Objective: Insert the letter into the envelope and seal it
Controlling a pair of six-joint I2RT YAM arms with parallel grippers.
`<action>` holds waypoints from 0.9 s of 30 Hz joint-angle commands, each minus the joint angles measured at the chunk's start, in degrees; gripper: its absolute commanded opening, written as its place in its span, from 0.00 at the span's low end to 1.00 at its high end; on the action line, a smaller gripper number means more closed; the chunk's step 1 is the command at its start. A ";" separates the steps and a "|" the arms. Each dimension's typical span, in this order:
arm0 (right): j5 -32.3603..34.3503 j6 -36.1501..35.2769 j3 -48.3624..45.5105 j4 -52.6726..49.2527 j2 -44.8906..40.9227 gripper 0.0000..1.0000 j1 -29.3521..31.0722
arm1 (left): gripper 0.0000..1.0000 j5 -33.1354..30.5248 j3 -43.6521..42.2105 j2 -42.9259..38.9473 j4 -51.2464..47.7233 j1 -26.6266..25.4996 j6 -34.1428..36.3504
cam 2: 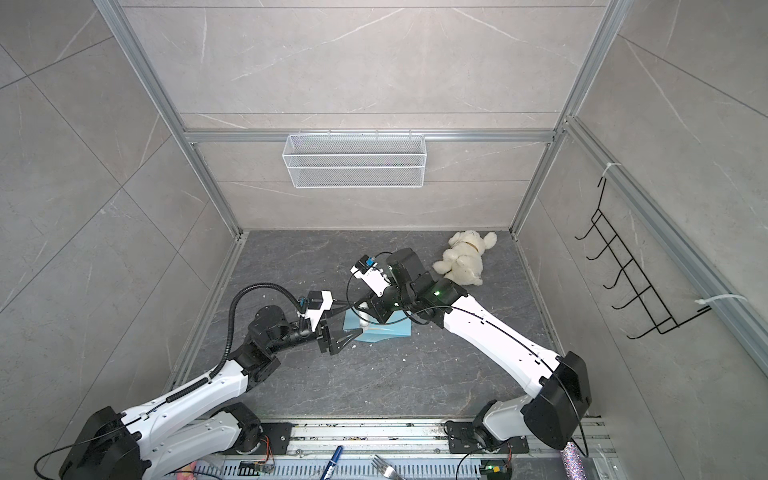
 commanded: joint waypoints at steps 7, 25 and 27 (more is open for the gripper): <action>-11.80 -6.47 1.90 -3.92 -3.30 0.00 0.28 | 0.83 11.60 0.75 -0.15 -1.48 1.22 -0.90; -14.62 -5.49 1.51 -2.34 -2.54 0.01 1.04 | 0.62 13.79 2.63 5.78 4.76 1.62 -6.31; -14.30 -5.59 1.36 -2.34 -2.40 0.01 1.17 | 0.60 13.78 2.68 6.08 5.42 1.62 -6.67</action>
